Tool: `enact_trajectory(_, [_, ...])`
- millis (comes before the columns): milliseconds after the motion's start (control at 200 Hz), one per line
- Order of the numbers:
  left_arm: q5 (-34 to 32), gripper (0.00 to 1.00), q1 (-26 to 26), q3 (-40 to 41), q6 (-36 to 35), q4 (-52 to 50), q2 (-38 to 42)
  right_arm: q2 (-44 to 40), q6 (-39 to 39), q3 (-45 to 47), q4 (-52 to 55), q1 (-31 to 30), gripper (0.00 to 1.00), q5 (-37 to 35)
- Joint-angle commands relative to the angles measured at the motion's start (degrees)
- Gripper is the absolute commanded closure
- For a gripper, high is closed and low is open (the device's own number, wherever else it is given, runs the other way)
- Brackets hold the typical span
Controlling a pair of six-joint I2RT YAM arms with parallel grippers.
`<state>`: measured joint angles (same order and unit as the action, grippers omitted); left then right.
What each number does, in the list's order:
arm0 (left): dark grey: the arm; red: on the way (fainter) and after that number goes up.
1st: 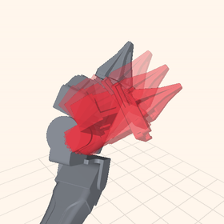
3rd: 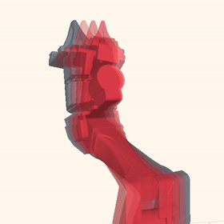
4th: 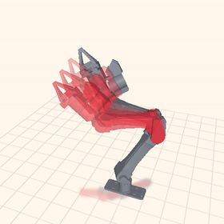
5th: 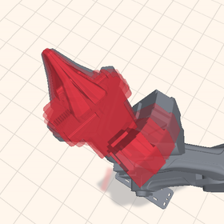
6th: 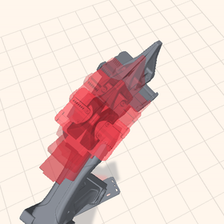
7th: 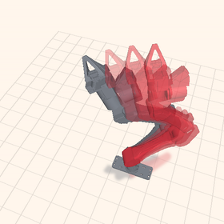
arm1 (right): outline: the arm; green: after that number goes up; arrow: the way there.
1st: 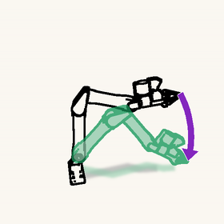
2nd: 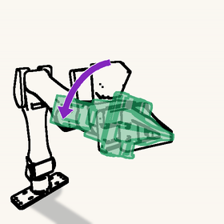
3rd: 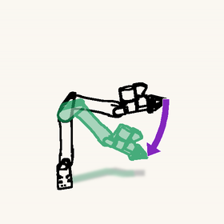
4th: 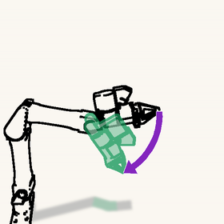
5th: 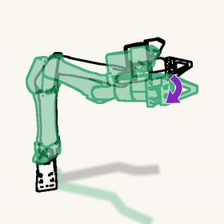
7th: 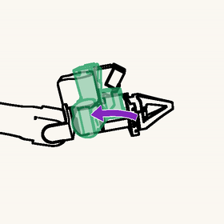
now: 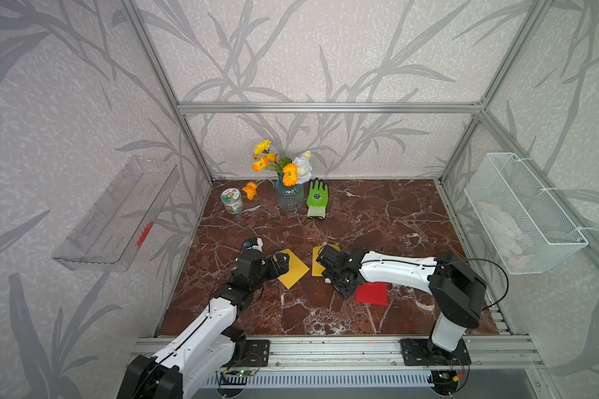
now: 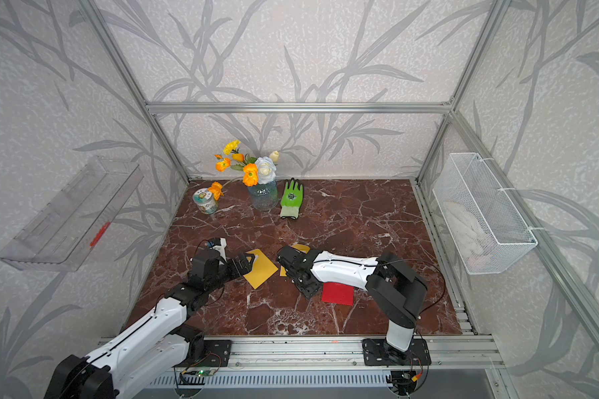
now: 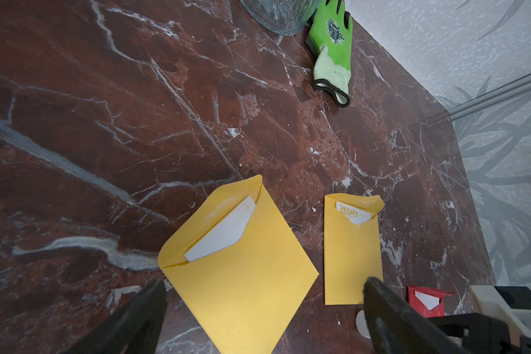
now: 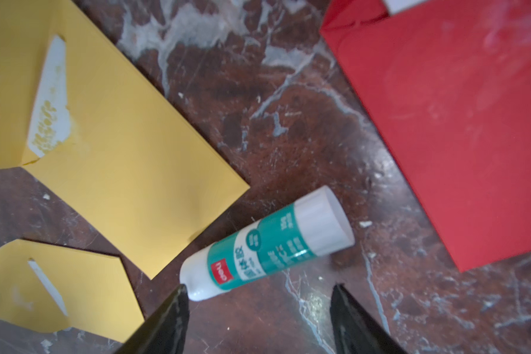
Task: Seal the envelope with a glue stick
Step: Pick up the glue stick from the center of the board.
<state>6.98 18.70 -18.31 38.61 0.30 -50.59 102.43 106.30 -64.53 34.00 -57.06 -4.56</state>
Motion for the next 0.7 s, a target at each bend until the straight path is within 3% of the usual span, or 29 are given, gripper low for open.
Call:
enact_trajectory(0, [-1.3, 0.0, 0.2, 0.8, 0.7, 1.7, 0.6, 2.1, 3.8, -1.7, 4.6, 0.3, 0.35, -1.2])
enact_trajectory(100, [-1.6, 0.0, 0.2, 0.9, 1.0, 1.7, 0.3, 3.5, 2.9, -3.3, 5.7, 0.8, 0.37, -2.1])
enact_trajectory(245, [-1.9, 0.0, 0.2, 0.7, 1.1, 1.9, -0.2, 5.3, 0.9, -4.6, 7.2, 1.3, 0.5, -1.2])
enact_trajectory(420, [-2.0, 0.0, 0.1, 0.2, 1.0, 1.6, -0.6, 5.0, -2.2, -2.9, 8.1, 2.0, 0.58, -1.2])
enact_trajectory(695, [-1.6, 0.0, 0.1, -0.5, 0.6, 0.6, -1.3, 2.2, -9.5, -0.7, 7.8, 2.8, 0.81, -4.2])
